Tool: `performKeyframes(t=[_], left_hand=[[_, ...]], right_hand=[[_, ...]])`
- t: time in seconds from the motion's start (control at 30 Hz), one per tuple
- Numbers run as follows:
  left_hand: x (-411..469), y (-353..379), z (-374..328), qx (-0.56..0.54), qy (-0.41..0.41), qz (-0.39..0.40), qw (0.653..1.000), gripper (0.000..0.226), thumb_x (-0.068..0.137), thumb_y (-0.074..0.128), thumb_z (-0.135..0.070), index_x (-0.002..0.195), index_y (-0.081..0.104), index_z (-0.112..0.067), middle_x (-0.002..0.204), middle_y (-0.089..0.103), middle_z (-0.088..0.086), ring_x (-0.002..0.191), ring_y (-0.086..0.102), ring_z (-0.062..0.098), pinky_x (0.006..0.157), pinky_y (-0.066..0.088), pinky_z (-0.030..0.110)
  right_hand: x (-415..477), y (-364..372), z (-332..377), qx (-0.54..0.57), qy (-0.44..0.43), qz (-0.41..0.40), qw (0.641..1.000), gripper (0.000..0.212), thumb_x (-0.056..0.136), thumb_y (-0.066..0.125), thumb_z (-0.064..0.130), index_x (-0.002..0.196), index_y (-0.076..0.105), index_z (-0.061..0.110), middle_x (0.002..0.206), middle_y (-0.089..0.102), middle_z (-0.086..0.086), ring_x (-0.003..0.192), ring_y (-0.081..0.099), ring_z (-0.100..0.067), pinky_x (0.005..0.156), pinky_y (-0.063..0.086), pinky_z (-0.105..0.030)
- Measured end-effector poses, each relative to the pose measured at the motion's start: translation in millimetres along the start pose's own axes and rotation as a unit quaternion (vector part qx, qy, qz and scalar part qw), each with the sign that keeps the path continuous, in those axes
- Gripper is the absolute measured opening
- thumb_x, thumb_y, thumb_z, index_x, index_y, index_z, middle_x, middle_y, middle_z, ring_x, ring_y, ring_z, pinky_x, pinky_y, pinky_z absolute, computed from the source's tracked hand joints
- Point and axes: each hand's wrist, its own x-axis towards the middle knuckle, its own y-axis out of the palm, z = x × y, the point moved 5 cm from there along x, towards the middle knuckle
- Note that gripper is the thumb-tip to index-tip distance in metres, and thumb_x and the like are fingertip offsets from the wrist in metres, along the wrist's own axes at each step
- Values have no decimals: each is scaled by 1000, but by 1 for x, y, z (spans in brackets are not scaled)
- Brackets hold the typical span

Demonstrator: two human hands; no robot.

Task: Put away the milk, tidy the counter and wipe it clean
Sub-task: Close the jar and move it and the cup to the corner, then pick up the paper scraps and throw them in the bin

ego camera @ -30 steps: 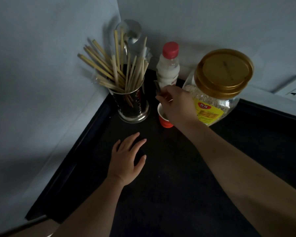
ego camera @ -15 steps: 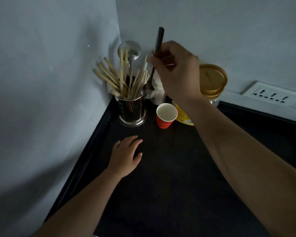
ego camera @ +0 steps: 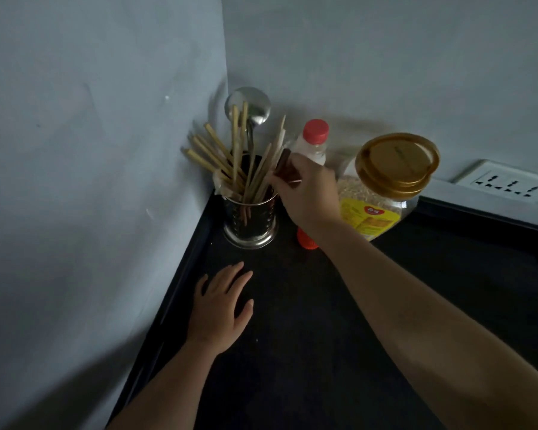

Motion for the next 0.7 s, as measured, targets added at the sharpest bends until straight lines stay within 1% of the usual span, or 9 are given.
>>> performKeyframes(t=[0.1,0.17,0.3,0.43,0.53,0.57,0.63,0.7], left_hand=[[0,1,1,8,1,10,1000,53,89,35,-49,139,37,-32,153,29,-8,141,27,13,114,18,48],[0,1,0,13,0,16,1000,53,89,35,-50,140,37,-32,154,28,-8,142,26,13,114,17,48],[0,1,0,19,-2,19,1000,53,88,36,-49,138,39,-30,153,30,-6,141,27,14,112,17,48],[2,1,-1,23,1,13,1000,53,88,36,-49,137,40,-30,152,32,-6,140,28,14,111,18,49],[1,0,-2,27,6,6,1000,54,87,34,-49,137,40,-29,152,32,-4,140,29,15,111,20,50],[1,0,-2,26,8,4,1000,54,87,33,-49,137,40,-29,152,32,-4,140,28,15,111,20,51],[1,-1,-2,24,9,1,1000,55,87,32,-49,136,42,-28,151,33,-3,140,28,16,112,20,51],[1,-1,-4,19,6,-1,1000,54,86,33,-48,135,44,-26,150,35,-2,140,29,17,112,19,52]], right_hand=[[-11,6,-5,-10,-11,11,1000,15,79,72,18,86,66,7,81,70,-5,74,62,-14,66,48,-19],[-13,8,-7,12,-5,1,1000,13,78,72,17,86,66,10,81,69,-2,75,62,-10,67,46,-12],[-17,9,-7,44,-3,-29,999,18,76,73,14,92,65,11,85,67,2,79,62,-7,71,48,-10],[-23,8,-11,47,18,-49,998,33,76,73,17,106,58,13,84,61,6,77,59,-7,69,49,-13],[-43,5,-22,10,58,-42,997,41,79,71,26,113,54,13,89,58,5,80,55,-5,66,43,-8],[-53,6,-28,5,79,-23,997,42,81,69,29,116,52,13,93,57,6,83,55,-5,69,44,-10],[-81,8,-41,-4,136,24,990,40,86,61,35,119,49,15,103,56,5,93,55,-7,78,47,-20],[-110,5,-56,-29,206,67,976,40,91,52,40,122,47,16,115,55,1,104,53,-11,83,44,-24]])
